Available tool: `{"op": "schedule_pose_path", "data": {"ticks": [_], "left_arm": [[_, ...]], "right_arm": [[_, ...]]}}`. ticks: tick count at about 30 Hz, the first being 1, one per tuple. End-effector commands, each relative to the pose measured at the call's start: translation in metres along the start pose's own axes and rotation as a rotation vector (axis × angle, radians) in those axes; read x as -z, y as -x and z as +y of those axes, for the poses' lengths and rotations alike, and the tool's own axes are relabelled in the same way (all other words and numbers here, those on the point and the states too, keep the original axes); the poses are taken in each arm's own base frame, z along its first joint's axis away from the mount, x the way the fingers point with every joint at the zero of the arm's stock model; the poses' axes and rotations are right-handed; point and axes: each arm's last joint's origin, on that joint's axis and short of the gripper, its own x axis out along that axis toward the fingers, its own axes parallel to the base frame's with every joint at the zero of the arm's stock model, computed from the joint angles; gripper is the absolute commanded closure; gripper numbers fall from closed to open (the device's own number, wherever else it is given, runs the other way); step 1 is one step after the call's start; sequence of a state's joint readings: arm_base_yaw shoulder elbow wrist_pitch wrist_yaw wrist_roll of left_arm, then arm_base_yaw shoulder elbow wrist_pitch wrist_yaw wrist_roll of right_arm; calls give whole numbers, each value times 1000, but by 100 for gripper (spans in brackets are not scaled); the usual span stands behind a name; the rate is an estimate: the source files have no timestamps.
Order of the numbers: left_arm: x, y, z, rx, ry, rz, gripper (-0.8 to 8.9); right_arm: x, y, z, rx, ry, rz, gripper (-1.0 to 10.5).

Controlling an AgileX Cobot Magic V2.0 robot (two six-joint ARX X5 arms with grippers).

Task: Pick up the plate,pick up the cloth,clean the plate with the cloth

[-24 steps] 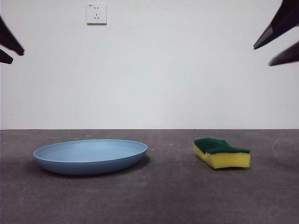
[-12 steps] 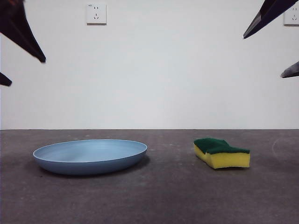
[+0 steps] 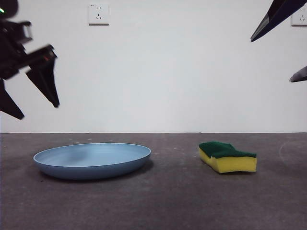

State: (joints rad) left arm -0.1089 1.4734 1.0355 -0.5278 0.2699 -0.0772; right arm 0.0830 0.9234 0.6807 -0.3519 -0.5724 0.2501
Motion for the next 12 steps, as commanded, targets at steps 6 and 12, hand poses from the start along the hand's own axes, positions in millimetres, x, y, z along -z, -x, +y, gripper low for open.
{"op": "schedule_pose_path", "data": {"ticks": [6, 12], "left_arm": [[1, -45, 1, -27, -39, 94, 377], [6, -68, 2, -66, -72, 133, 377]], "right_arm": [[-1, 0, 0, 3, 6, -4, 411], [-1, 0, 0, 5, 1, 4, 411]]}}
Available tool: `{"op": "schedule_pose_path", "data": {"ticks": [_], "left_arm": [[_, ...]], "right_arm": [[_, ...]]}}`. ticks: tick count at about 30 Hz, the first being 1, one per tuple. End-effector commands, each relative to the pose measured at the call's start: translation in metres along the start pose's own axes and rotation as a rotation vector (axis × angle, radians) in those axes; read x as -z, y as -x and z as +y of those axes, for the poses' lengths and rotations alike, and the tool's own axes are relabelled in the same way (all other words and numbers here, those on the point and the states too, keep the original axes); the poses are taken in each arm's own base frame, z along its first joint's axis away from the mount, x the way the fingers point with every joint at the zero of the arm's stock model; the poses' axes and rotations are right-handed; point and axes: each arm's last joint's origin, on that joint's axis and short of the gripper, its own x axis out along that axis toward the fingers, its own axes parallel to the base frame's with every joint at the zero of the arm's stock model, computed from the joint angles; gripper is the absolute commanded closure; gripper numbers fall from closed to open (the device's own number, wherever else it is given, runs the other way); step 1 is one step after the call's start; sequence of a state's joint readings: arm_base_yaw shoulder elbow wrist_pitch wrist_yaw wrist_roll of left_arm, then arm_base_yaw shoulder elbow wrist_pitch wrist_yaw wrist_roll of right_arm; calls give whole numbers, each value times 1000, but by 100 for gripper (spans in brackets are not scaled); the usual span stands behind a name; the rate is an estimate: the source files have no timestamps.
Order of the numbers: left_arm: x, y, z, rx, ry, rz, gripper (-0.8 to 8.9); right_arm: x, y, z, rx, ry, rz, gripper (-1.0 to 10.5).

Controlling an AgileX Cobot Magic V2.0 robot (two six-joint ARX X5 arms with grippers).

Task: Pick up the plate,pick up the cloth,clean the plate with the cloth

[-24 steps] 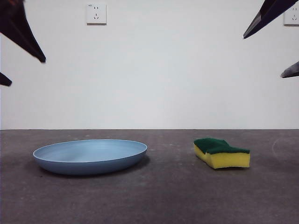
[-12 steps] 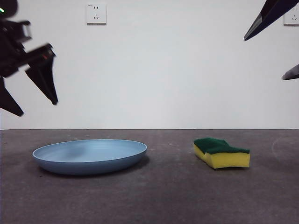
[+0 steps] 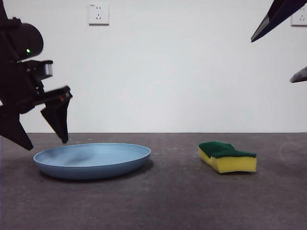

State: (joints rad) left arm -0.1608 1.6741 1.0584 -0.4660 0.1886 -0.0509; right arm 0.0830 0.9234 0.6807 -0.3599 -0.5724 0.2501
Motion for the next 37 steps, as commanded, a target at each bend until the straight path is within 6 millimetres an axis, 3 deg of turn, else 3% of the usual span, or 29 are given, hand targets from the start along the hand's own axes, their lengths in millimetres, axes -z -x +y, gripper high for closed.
{"op": "schedule_pose_path", "data": {"ticks": [1, 10, 14, 15, 21, 27, 37], "left_arm": [[2, -11, 0, -6, -30, 17, 377], [5, -28, 3, -6, -23, 55, 403], [5, -28, 2, -2, -32, 54, 803], [5, -28, 2, -1, -34, 53, 822], [4, -26, 1, 3, -38, 44, 821], [0, -9, -6, 12, -59, -4, 821], [-3, 43, -26, 32, -108, -124, 821]], "right_arm": [[-1, 0, 0, 4, 3, 0, 411], [1, 0, 0, 8, -7, 15, 411], [1, 0, 0, 8, -6, 14, 411], [0, 0, 0, 7, -3, 12, 412], [-5, 0, 1, 28, 36, -7, 416], [-21, -10, 4, 114, 101, 27, 461], [-43, -65, 21, 242, 270, 230, 510]]}}
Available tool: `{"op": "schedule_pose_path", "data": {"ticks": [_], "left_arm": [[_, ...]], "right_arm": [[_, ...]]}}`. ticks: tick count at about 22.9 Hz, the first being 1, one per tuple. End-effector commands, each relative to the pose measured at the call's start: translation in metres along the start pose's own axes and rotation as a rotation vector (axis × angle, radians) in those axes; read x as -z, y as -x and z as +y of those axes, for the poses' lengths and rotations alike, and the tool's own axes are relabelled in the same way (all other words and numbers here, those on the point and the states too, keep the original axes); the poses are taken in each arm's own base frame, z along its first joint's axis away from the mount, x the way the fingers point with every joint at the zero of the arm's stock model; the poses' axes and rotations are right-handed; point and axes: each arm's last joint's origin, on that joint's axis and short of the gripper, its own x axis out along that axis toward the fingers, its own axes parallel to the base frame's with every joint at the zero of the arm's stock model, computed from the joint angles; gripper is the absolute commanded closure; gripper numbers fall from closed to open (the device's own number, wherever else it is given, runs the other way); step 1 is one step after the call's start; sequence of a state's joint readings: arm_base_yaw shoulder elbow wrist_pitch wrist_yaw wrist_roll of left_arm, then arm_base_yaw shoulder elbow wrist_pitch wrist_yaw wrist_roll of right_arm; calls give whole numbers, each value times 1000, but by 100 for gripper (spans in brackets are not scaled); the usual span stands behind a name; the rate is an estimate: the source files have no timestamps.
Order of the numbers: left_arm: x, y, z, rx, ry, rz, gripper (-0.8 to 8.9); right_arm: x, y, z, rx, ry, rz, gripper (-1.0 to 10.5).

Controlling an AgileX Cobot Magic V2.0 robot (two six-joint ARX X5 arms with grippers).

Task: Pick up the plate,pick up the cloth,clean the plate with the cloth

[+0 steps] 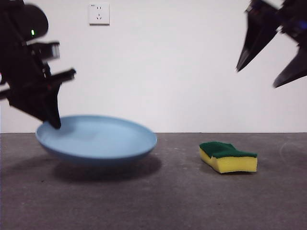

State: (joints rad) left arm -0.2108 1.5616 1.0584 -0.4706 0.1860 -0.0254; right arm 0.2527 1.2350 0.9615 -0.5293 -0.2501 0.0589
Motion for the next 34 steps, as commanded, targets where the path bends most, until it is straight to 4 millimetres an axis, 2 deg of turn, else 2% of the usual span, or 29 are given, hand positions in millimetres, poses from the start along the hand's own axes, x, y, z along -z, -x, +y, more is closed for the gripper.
{"op": "schedule_pose_path", "data": {"ticks": [1, 6, 10, 14, 17, 21, 23, 26, 29, 32, 34], "left_arm": [[-1, 17, -5, 6, -24, -41, 821], [0, 58, -13, 6, -39, -124, 821], [3, 82, -17, 7, -48, -173, 821], [6, 89, -18, 8, -47, -167, 821], [8, 88, -18, 7, -45, -152, 821], [9, 88, -18, 8, -44, -146, 821], [9, 88, -18, 8, -43, -145, 821], [9, 88, -18, 6, -43, -141, 821], [9, 88, -18, 6, -42, -140, 821], [7, 88, -17, -9, -44, -156, 821], [6, 85, -16, -65, -40, -160, 821]], "right_arm": [[-8, -18, 8, 34, 81, 45, 510], [-12, -65, 23, 111, 154, 160, 510], [-2, -105, 19, 120, 155, 257, 511], [9, -130, 14, 125, 149, 321, 514], [12, -140, 12, 124, 148, 327, 610], [16, -148, 10, 126, 146, 347, 634], [17, -149, 9, 126, 146, 353, 801], [17, -149, 10, 125, 147, 353, 957], [14, -145, 11, 120, 147, 338, 958], [4, -127, 21, 106, 115, 274, 958], [-6, -105, 32, 88, 95, 196, 958]]}}
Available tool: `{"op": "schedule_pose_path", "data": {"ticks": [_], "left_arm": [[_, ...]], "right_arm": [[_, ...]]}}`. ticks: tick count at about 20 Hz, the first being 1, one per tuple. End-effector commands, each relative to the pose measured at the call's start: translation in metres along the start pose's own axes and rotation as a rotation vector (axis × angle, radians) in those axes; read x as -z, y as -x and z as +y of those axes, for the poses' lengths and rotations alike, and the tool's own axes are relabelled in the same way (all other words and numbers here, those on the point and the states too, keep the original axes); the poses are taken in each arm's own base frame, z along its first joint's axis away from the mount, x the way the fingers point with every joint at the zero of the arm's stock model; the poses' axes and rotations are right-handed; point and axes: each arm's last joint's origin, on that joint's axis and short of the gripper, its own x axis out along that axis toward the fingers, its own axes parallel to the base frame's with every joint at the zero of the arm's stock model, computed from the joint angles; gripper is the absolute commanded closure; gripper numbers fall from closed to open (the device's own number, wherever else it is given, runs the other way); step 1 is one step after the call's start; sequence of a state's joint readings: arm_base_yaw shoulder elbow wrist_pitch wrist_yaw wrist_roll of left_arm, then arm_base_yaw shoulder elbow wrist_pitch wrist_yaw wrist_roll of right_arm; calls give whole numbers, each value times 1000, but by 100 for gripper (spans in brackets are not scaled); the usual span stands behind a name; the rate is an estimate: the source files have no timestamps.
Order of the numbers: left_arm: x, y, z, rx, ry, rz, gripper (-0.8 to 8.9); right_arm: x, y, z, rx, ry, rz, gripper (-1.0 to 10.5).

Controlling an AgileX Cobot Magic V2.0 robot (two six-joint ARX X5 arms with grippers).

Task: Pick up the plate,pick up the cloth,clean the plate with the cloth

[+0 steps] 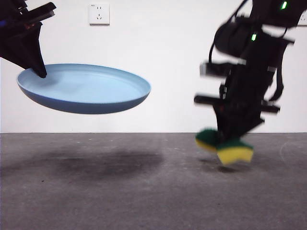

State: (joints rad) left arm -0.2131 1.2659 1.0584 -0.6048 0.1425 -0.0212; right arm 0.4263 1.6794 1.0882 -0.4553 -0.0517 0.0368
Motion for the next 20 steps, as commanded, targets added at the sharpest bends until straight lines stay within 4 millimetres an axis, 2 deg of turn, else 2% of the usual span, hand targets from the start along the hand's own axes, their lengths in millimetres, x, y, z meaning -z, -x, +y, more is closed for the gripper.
{"op": "schedule_pose_path", "data": {"ticks": [1, 6, 8, 11, 15, 17, 20], "left_arm": [[0, -6, 1, -42, -10, 7, 821], [3, -28, -7, -9, -16, 73, 821], [4, -37, -19, 23, -22, 86, 821], [5, -41, -45, 114, -61, 85, 821], [9, -41, -75, 188, -136, 79, 821], [11, -40, -84, 214, -158, 77, 821], [9, -39, -89, 273, -141, 63, 821]], "right_arm": [[-6, 31, 11, -32, -31, -97, 958], [-7, 103, 42, -259, -8, -298, 958], [-5, 114, 56, -294, 33, -336, 958], [-2, 111, 72, -283, 70, -330, 958], [0, 96, 90, -213, 103, -304, 959], [0, 85, 95, -213, 111, -273, 958], [0, 63, 98, -211, 116, -221, 958]]}}
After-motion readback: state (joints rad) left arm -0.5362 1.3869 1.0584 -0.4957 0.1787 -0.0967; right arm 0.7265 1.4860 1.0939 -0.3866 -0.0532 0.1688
